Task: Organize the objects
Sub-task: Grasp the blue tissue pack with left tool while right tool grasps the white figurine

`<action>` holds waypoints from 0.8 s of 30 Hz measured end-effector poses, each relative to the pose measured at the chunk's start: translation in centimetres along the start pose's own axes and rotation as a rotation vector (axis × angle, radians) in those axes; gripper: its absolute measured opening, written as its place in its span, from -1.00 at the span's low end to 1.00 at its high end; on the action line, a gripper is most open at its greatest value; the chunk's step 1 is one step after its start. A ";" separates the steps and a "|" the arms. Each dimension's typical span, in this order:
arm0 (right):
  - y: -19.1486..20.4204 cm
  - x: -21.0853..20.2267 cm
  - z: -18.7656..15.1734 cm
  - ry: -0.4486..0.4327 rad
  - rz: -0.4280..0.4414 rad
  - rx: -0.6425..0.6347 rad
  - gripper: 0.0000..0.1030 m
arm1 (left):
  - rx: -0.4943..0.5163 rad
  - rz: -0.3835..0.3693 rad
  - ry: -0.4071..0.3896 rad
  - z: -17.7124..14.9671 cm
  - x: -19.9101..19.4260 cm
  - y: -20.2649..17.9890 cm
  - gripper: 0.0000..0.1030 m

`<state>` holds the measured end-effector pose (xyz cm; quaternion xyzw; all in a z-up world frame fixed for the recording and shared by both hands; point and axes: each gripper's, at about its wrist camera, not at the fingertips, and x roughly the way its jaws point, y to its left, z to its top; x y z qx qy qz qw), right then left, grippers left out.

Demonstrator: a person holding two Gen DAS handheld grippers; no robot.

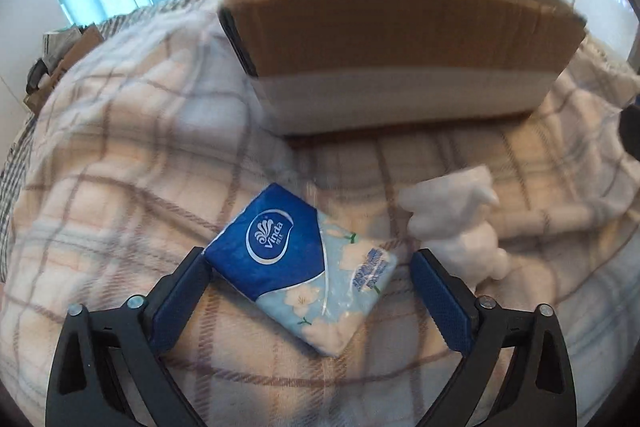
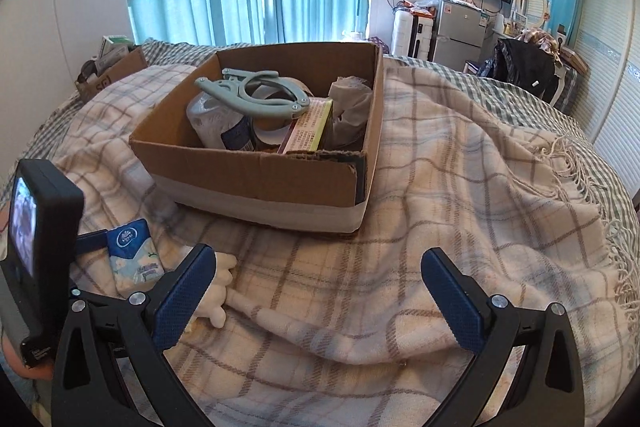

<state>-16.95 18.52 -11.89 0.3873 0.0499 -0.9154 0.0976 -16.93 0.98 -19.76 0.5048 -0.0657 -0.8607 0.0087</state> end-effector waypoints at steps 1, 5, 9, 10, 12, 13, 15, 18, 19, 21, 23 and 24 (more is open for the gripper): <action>0.1 0.1 0.0 0.002 0.001 -0.003 0.99 | -0.005 -0.008 0.001 0.0 0.0 0.1 0.73; 0.3 0.1 -0.2 0.004 0.002 -0.015 0.99 | -0.020 -0.046 -0.037 -0.3 -1.0 0.4 0.71; 0.5 0.4 -0.4 0.015 0.009 -0.021 0.99 | -0.106 -0.024 -0.161 -0.3 -4.3 2.3 0.71; 0.6 0.5 -0.4 0.017 0.012 -0.021 0.99 | -0.126 -0.029 -0.176 -0.2 -4.9 2.9 0.71; 0.9 0.7 -0.5 0.028 0.028 -0.018 0.99 | -0.155 -0.031 -0.188 -0.2 -5.8 4.0 0.71; 1.1 0.9 -0.5 0.033 0.036 -0.017 0.99 | -0.160 -0.027 -0.192 -0.3 -6.0 4.3 0.71; 1.8 1.4 -0.6 0.052 0.055 -0.023 0.99 | -0.171 -0.013 -0.193 -0.3 -6.3 5.2 0.71; 3.4 2.7 -0.8 0.097 0.064 -0.058 0.99 | -0.218 -0.046 -0.202 0.3 -6.3 6.8 0.71; 3.7 3.0 -0.8 0.107 0.069 -0.066 0.99 | -0.227 -0.045 -0.204 0.4 -6.4 7.2 0.71; 4.9 4.1 -0.8 0.136 0.091 -0.083 0.99 | -0.236 -0.034 -0.212 0.8 -6.5 8.4 0.71; 6.2 5.0 -0.8 0.157 0.115 -0.102 0.99 | -0.258 -0.059 -0.203 0.5 -6.3 9.1 0.71; 6.9 5.6 -0.7 0.172 0.125 -0.115 0.99 | -0.267 -0.068 -0.198 0.6 -6.1 9.5 0.71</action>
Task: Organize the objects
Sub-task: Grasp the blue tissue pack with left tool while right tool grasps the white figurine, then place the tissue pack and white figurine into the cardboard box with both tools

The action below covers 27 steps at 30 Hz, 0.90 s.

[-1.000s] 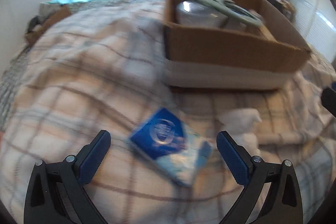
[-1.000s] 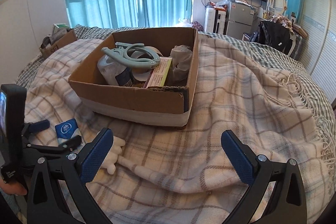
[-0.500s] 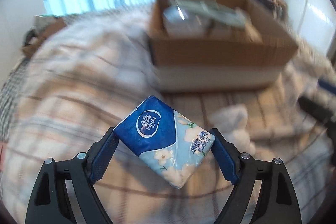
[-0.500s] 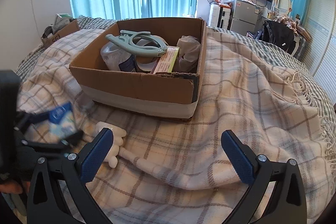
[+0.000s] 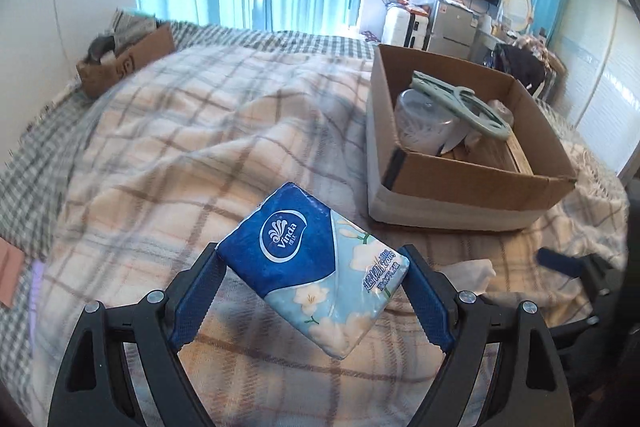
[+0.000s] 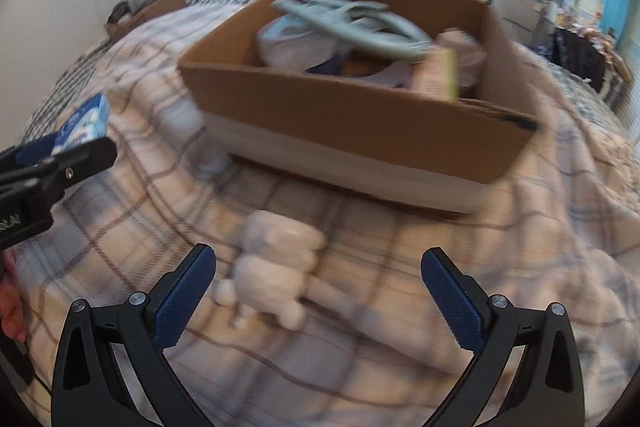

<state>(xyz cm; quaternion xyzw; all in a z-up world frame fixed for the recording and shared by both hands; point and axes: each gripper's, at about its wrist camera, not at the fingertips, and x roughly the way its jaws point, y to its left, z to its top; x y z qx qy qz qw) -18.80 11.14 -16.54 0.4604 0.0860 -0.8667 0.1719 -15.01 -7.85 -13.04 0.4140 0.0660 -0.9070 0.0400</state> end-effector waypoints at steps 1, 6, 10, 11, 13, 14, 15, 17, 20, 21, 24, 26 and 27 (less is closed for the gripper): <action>0.4 0.5 0.1 0.011 0.003 -0.010 0.99 | -0.013 -0.008 0.009 0.0 0.3 0.3 0.71; 2.1 3.0 0.1 0.086 0.007 -0.060 0.88 | -0.030 -0.022 0.032 -0.2 1.0 0.9 0.71; 2.3 3.7 0.0 0.108 0.018 -0.068 0.65 | -0.008 -0.016 0.036 -0.4 1.2 0.4 0.71; 2.3 3.8 -0.1 0.114 0.024 -0.068 0.51 | -0.004 -0.016 0.037 -0.5 1.2 0.3 0.71; 2.4 3.8 -0.4 0.125 0.030 -0.076 0.27 | -0.001 -0.020 0.044 -0.7 1.3 0.2 0.71; 2.5 3.7 -0.4 0.126 0.032 -0.081 0.12 | 0.002 -0.014 0.048 -0.8 1.3 0.1 0.71; 2.6 3.4 -0.6 0.121 0.033 -0.090 0.03 | 0.008 -0.004 0.052 -0.9 1.2 -0.1 0.71; 2.8 2.4 -0.9 0.100 0.019 -0.114 0.00 | 0.027 0.005 0.054 -1.2 1.1 -0.5 0.71; 2.6 0.5 -1.3 0.059 0.009 -0.131 0.00 | 0.053 0.008 0.055 -1.6 0.6 -1.3 0.71; 2.4 -0.3 -1.5 0.043 0.011 -0.124 0.00 | 0.060 0.016 0.054 -1.7 0.5 -1.5 0.71; 1.3 -2.8 -1.6 -0.010 0.010 -0.093 0.00 | 0.061 0.028 0.046 -2.1 -0.8 -2.0 0.71; 0.6 -4.5 -1.4 -0.042 0.014 -0.090 0.00 | 0.058 0.022 0.038 -2.1 -1.7 -2.2 0.71; 0.2 -5.8 -1.3 -0.070 0.010 -0.089 0.00 | 0.060 0.024 0.035 -2.1 -2.1 -2.3 0.71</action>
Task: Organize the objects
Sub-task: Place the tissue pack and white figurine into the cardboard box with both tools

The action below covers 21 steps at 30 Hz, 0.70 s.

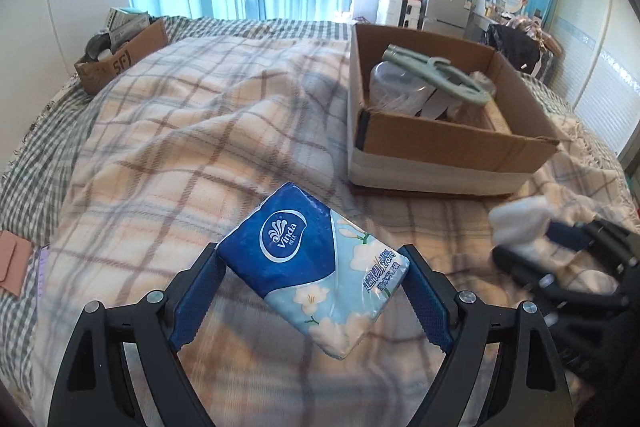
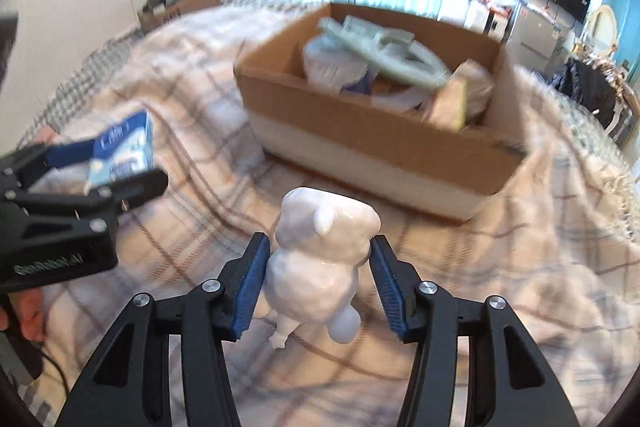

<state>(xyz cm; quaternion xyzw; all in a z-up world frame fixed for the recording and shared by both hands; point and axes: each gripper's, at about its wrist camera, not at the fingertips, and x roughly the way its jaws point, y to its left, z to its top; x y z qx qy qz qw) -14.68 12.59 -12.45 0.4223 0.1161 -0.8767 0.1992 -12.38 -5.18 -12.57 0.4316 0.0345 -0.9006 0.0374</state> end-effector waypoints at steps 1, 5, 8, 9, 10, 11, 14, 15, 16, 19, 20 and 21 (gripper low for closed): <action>-0.3 -0.7 0.1 -0.013 -0.002 -0.001 0.00 | 0.002 -0.003 -0.007 0.1 -0.6 -0.2 0.71; -1.4 -4.6 1.0 -0.100 -0.002 0.004 0.00 | 0.020 -0.021 -0.051 1.4 -2.6 -1.2 0.71; -2.0 -7.0 2.6 -0.155 -0.007 0.006 0.00 | 0.042 -0.060 -0.083 3.2 -3.9 -2.5 0.71; -2.4 -7.9 3.1 -0.174 -0.014 0.001 0.00 | 0.046 -0.077 -0.091 3.8 -4.2 -2.9 0.71; -2.5 -8.2 3.6 -0.185 -0.020 -0.002 0.00 | 0.052 -0.092 -0.102 4.6 -4.5 -3.4 0.71; -2.9 -9.0 4.2 -0.202 -0.030 -0.006 0.00 | 0.060 -0.100 -0.109 5.2 -4.6 -3.8 0.71; -4.0 -10.1 6.1 -0.232 -0.048 -0.012 0.00 | 0.077 -0.142 -0.124 7.3 -4.7 -5.2 0.71; -4.5 -10.4 6.6 -0.239 -0.054 -0.012 0.00 | 0.076 -0.151 -0.124 7.8 -4.6 -5.4 0.71; -5.0 -10.6 7.2 -0.246 -0.057 -0.009 0.00 | 0.078 -0.157 -0.126 8.5 -4.3 -5.6 0.71; -6.3 -10.7 8.7 -0.258 -0.055 0.004 0.00 | 0.107 -0.146 -0.142 10.4 -3.4 -6.6 0.71; -6.7 -10.4 9.2 -0.259 -0.057 0.008 0.00 | 0.112 -0.145 -0.143 11.1 -2.9 -6.8 0.71; -7.1 -10.1 9.8 -0.261 -0.059 0.011 0.00 | 0.115 -0.144 -0.141 11.6 -2.3 -7.0 0.71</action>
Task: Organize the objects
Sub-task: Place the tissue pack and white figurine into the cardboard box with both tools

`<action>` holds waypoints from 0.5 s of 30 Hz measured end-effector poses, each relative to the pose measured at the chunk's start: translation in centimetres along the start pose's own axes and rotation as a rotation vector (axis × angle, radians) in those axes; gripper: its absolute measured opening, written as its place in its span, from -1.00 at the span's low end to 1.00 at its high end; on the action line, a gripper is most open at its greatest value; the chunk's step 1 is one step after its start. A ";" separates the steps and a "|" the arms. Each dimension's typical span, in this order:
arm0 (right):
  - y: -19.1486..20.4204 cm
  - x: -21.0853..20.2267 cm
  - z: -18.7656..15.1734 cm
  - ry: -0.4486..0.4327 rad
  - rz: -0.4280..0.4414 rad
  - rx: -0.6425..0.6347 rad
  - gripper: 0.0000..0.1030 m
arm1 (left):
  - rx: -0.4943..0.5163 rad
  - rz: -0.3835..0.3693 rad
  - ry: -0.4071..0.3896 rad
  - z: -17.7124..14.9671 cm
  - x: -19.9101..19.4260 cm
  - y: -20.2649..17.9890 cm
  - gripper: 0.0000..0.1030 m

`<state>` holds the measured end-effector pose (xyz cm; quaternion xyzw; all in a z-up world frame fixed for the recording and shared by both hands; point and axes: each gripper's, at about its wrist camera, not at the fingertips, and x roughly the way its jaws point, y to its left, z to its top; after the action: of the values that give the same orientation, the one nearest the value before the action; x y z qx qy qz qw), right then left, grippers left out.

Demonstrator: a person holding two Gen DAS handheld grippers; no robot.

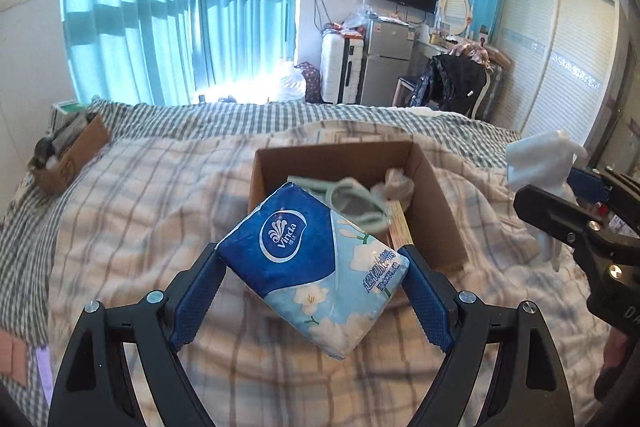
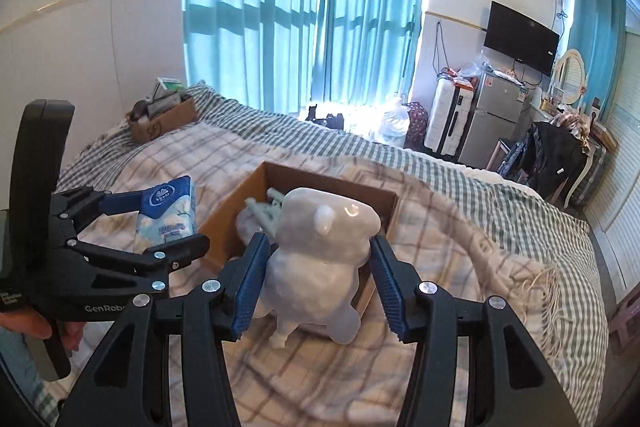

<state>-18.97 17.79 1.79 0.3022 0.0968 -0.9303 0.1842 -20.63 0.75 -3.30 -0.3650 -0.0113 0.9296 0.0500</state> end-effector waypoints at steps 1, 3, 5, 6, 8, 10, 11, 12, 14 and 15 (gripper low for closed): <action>-0.2 0.4 0.3 0.001 0.000 0.001 0.00 | 0.004 0.001 0.003 0.6 0.9 0.0 0.71; -0.5 1.8 0.9 0.009 0.002 -0.002 0.00 | 0.017 0.008 0.006 1.0 2.1 -0.1 0.71; -0.8 3.5 1.4 0.027 0.004 -0.007 0.00 | 0.038 0.015 0.012 1.5 3.6 -0.3 0.71; -1.0 4.2 1.5 0.035 0.004 -0.008 0.00 | 0.044 0.016 0.017 1.6 4.2 -0.3 0.71; -1.4 6.0 1.8 0.055 -0.001 -0.010 0.00 | 0.045 0.009 0.031 1.8 5.8 -0.3 0.71; -1.6 7.5 2.0 0.074 0.000 -0.012 0.00 | 0.043 0.001 0.041 1.8 6.8 -0.2 0.71; -1.6 8.0 2.0 0.079 0.000 -0.013 0.00 | 0.043 -0.004 0.047 1.8 7.5 -0.2 0.71; -1.7 8.8 2.1 0.089 0.000 -0.015 0.00 | 0.044 -0.010 0.053 1.7 8.0 -0.2 0.71; -2.1 10.1 2.2 0.105 0.000 -0.018 0.00 | 0.049 -0.022 0.060 1.7 9.0 -0.3 0.71; -2.3 10.8 2.1 0.114 0.001 -0.015 0.00 | 0.050 -0.029 0.064 1.7 9.2 -0.3 0.71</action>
<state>-29.13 16.23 -2.83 0.3534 0.1139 -0.9107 0.1810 -28.47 2.01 -8.31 -0.3930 0.0082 0.9166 0.0726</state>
